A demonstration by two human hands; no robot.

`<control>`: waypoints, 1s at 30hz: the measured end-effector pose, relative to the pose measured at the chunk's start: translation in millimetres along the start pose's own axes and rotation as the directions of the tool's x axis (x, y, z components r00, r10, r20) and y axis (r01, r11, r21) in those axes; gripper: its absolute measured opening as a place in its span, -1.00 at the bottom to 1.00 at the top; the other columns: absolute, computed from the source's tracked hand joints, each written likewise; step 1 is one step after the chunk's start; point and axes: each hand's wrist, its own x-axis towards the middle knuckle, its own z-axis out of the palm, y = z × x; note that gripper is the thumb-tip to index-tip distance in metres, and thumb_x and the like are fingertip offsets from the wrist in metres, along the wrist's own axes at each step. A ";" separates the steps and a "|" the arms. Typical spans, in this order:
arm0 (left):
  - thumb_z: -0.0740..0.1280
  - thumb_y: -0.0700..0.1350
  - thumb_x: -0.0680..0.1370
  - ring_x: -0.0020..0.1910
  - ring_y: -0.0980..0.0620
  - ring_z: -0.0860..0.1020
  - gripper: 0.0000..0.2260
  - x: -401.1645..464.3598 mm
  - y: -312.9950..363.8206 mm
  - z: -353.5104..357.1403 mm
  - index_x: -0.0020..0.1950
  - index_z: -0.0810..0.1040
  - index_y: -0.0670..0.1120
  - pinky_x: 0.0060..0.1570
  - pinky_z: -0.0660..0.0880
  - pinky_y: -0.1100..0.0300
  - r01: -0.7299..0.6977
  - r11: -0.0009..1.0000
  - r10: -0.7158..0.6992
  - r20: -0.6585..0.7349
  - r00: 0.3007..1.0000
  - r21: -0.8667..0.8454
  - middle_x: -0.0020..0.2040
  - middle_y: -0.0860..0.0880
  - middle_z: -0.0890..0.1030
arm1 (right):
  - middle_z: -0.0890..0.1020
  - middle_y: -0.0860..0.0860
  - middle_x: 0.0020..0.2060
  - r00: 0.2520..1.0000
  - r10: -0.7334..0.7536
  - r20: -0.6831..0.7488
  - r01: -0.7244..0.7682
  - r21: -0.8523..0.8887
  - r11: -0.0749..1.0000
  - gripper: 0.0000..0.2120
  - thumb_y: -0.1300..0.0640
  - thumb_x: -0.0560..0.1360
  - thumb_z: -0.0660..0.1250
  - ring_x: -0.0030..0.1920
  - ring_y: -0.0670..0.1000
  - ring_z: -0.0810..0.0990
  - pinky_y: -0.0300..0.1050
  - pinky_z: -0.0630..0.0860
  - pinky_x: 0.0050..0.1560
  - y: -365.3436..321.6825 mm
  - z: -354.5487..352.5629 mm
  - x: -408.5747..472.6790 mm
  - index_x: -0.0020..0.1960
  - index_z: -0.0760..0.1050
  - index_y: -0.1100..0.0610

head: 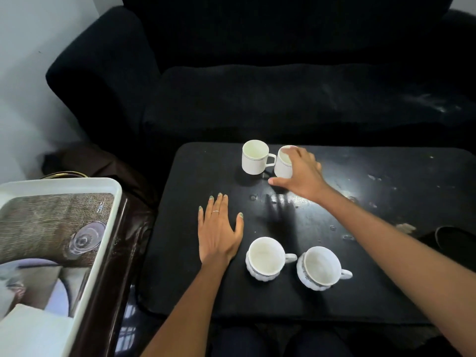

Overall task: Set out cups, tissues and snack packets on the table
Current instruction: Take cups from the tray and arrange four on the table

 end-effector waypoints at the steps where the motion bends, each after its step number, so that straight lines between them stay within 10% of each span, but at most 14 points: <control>1: 0.05 0.13 0.60 0.55 0.03 0.07 -0.45 0.1 0.1 -0.1 0.54 0.16 -0.07 0.53 -0.05 0.02 -0.001 1.000 0.001 0.000 1.000 0.004 0.54 -0.01 0.22 | 0.35 0.03 0.38 0.999 -0.031 0.035 0.030 0.023 0.999 -0.26 -0.13 0.30 0.49 0.37 0.12 0.25 0.03 0.18 0.32 -3.8 -0.7 -12.6 0.39 0.30 0.01; 10: 0.07 0.11 0.60 0.54 -0.01 0.09 -0.46 -2.9 2.5 -4.5 0.52 0.19 -0.11 0.53 -0.05 0.01 -0.007 1.000 0.007 0.009 1.000 0.012 0.53 -0.05 0.24 | 0.28 -0.06 0.42 0.826 -0.189 0.531 0.157 0.105 0.982 -0.22 -0.22 0.33 0.44 0.43 -0.02 0.18 -0.04 0.15 0.43 -23.7 -8.7 -114.6 0.45 0.22 -0.05; 30: 0.06 0.08 0.61 0.54 -0.02 0.10 -0.48 -1.4 2.1 -2.7 0.52 0.19 -0.12 0.53 -0.04 0.00 0.002 1.000 -0.002 -0.015 1.000 -0.015 0.53 -0.06 0.25 | 0.35 0.01 0.30 0.945 -0.157 0.288 0.192 -0.100 0.976 -0.25 -0.09 0.37 0.42 0.30 0.09 0.36 0.01 0.38 0.24 -29.7 19.8 -91.0 0.47 0.20 0.01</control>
